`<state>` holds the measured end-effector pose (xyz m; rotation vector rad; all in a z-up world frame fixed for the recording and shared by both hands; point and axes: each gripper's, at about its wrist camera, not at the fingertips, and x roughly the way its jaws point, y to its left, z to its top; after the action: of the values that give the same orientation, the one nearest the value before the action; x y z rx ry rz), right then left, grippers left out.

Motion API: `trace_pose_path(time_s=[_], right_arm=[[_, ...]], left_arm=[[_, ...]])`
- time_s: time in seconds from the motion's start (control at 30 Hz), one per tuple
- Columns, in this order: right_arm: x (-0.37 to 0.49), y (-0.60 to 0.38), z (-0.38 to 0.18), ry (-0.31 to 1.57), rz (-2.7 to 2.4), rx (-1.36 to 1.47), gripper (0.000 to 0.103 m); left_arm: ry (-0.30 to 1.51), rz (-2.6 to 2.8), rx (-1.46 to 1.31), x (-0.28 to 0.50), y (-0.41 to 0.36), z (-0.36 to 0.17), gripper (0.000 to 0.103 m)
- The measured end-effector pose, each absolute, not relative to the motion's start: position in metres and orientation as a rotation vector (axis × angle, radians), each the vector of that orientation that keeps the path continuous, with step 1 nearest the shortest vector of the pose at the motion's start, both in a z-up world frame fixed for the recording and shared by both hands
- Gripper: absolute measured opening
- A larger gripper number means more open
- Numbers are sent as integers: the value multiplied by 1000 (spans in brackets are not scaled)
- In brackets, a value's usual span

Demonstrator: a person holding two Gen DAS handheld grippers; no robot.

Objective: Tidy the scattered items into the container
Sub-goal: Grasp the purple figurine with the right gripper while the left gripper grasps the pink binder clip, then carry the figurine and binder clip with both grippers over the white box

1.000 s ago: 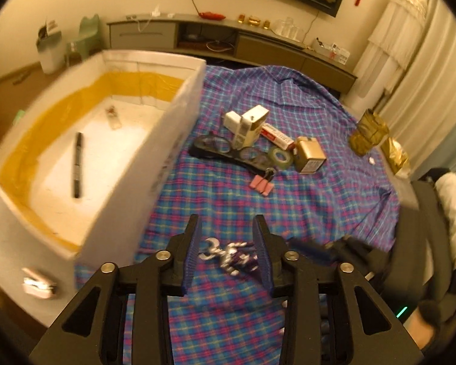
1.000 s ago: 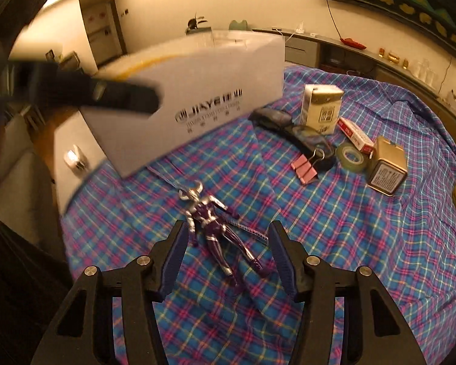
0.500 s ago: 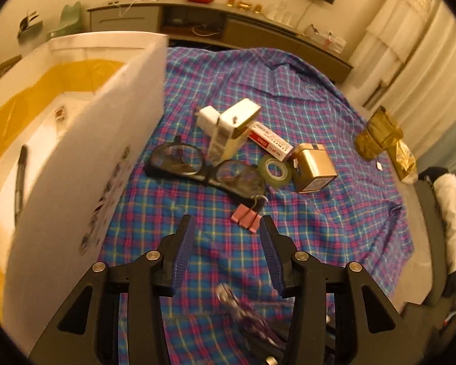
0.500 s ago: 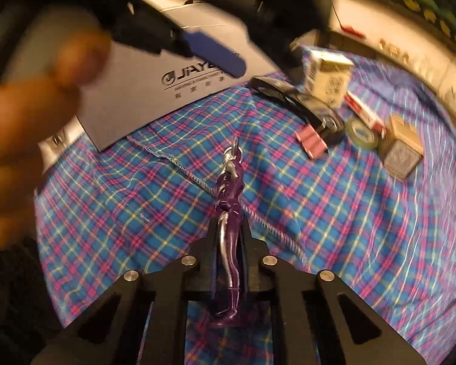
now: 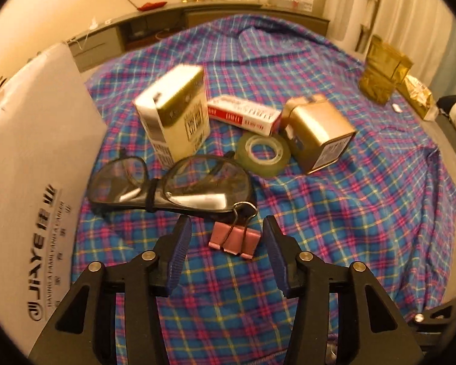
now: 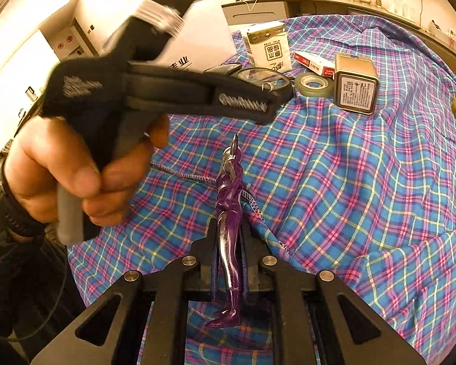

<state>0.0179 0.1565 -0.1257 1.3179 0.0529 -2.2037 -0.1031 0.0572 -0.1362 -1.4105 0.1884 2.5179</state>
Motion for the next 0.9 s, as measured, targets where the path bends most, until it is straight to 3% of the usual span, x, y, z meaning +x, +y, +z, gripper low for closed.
trace_pose_path(time_s=[0.13,0.2,0.9], right_arm=[[16,154,-119,36,-2199,1314,12],[15,156,-117,24,-2201,1313,12],[5,165,-101,-131,-2226,1294,12]], left_arm=[[167,2535,-1389,-106,55,-140,49],[129,2531,-1378,-104,51,-138,35],[-78,2546,-1264,-84,20,-90,34]])
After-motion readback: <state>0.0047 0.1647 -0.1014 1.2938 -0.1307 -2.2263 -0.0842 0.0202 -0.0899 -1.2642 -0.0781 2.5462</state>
